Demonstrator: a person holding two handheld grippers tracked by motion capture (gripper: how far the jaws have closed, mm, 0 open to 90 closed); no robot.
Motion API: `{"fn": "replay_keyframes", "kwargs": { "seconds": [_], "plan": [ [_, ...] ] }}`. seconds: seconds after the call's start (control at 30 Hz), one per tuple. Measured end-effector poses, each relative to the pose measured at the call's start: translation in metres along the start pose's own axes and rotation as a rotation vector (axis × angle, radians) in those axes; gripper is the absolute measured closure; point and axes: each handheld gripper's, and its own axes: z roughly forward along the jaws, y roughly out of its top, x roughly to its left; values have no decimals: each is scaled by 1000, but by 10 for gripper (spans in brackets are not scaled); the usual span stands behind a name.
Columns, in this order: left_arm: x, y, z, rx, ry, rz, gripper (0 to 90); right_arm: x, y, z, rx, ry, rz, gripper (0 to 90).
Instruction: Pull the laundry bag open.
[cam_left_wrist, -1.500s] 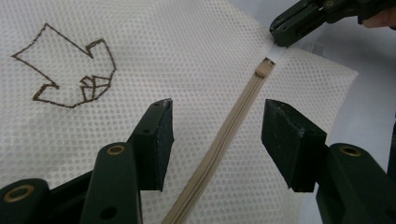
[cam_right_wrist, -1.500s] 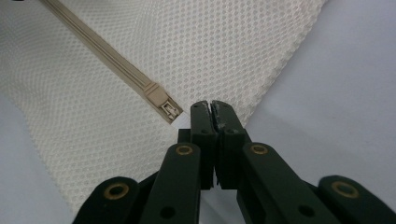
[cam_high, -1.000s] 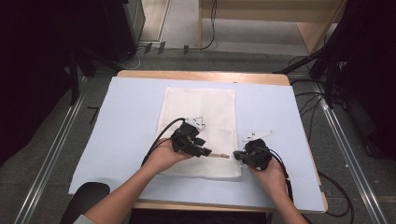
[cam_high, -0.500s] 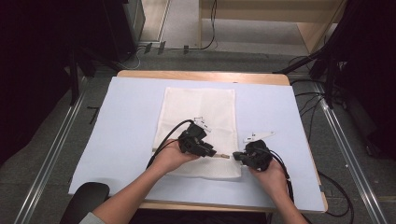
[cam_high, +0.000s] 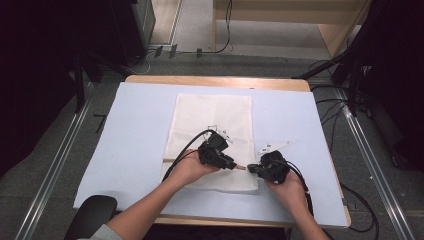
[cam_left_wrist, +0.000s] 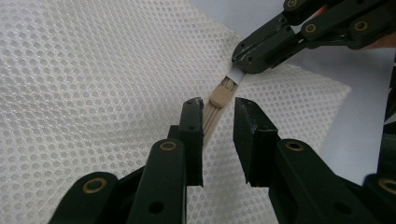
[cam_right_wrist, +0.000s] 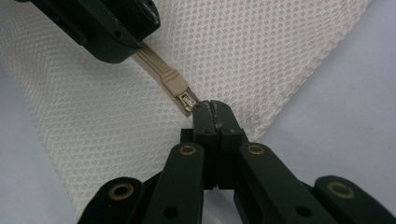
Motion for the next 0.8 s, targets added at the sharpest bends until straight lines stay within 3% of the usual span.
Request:
{"fn": "replay_keyframes", "kwargs": {
  "seconds": [0.23, 0.8],
  "plan": [
    [-1, 3, 10, 25, -11, -25, 773, -1, -1, 0, -13, -1, -21, 900],
    [-2, 11, 24, 24, -44, -77, 805, 1, -2, 0, -14, -6, -24, 900]
  ]
}}
